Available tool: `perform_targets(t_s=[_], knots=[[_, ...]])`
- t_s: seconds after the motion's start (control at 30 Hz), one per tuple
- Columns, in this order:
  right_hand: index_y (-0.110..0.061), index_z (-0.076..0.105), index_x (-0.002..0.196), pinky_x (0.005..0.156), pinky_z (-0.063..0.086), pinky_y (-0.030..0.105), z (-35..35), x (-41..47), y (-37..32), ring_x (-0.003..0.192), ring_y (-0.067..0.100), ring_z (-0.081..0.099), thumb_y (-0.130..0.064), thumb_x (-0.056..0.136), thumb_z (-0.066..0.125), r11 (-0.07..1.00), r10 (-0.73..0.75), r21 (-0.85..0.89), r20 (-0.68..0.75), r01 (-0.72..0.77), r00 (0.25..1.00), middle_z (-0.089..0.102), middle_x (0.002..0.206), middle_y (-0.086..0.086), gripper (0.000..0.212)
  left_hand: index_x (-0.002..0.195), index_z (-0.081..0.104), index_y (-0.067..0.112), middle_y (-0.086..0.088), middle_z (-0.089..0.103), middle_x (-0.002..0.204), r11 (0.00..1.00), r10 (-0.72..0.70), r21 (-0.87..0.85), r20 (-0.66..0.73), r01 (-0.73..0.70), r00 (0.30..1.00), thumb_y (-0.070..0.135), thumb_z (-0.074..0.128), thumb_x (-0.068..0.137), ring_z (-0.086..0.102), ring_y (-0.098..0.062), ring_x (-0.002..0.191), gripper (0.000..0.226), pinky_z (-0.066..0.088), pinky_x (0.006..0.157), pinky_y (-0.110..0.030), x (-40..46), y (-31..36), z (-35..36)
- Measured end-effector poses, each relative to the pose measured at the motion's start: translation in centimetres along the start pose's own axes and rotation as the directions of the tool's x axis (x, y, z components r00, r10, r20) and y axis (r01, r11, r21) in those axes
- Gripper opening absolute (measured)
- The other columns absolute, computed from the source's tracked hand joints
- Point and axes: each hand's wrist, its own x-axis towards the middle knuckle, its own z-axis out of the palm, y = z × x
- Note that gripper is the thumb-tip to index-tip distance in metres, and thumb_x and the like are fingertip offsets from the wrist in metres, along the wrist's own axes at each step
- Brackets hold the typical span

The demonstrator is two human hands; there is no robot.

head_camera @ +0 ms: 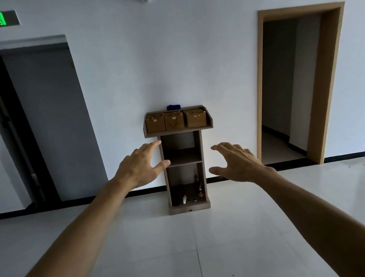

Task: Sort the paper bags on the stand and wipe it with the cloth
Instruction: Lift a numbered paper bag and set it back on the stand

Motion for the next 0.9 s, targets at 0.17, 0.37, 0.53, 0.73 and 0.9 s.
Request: perform_targets(t_s=[0.17,0.37,0.53,0.73,0.9], knots=[[-0.025,0.029,0.15,0.11,0.032,0.051,1.8,6.5,-0.4,0.141,0.03,0.034,-0.057,0.089,0.059,1.0,-0.002,-0.004,-0.001,0.002,1.0,0.03,0.158,0.001,0.075,0.146,0.026,0.032,0.004,0.036,0.152,0.999,0.021,-0.026,0.015,-0.021,1.0,0.06,0.049,0.087,0.039,-0.02,0.136,0.069,0.04,0.104,-0.049,5.3,-4.7,1.1],[-0.026,0.029,0.15,0.111,0.03,0.051,3.9,13.4,0.2,0.141,0.03,0.033,-0.058,0.089,0.059,0.999,0.017,-0.037,-0.006,-0.017,1.0,0.028,0.159,0.0,0.076,0.146,0.027,0.03,0.004,0.034,0.153,0.999,0.02,-0.045,0.024,-0.019,1.0,0.061,0.047,0.087,0.038,-0.021,0.137,0.07,0.041,0.104,-0.049,11.7,-9.6,2.8],[-0.027,0.028,0.15,0.111,0.031,0.05,6.6,19.0,2.3,0.141,0.029,0.033,-0.059,0.088,0.058,0.999,0.044,-0.029,-0.007,-0.044,0.999,0.029,0.159,0.0,0.076,0.145,0.028,0.032,0.005,0.034,0.153,0.997,0.014,-0.071,0.024,-0.012,1.0,0.067,0.043,0.081,0.038,-0.021,0.136,0.075,0.043,0.103,-0.048,17.3,-12.3,5.8],[-0.026,0.027,0.15,0.112,0.03,0.049,10.4,26.6,6.2,0.141,0.029,0.033,-0.057,0.089,0.058,0.999,0.028,-0.022,-0.002,-0.028,1.0,0.028,0.159,0.0,0.075,0.145,0.027,0.032,0.004,0.035,0.152,0.997,0.032,-0.077,0.01,-0.031,0.999,0.063,0.047,0.086,0.039,-0.022,0.136,0.07,0.042,0.101,-0.048,25.7,-14.6,10.7],[-0.024,0.028,0.151,0.112,0.029,0.047,12.5,35.0,11.0,0.141,0.028,0.032,-0.055,0.09,0.058,1.0,0.018,0.0,-0.004,-0.018,1.0,0.028,0.159,-0.001,0.075,0.145,0.029,0.032,0.004,0.036,0.151,0.995,0.03,-0.1,0.007,-0.029,1.0,0.06,0.05,0.087,0.04,-0.021,0.135,0.068,0.043,0.1,-0.046,34.2,-15.3,15.3]])
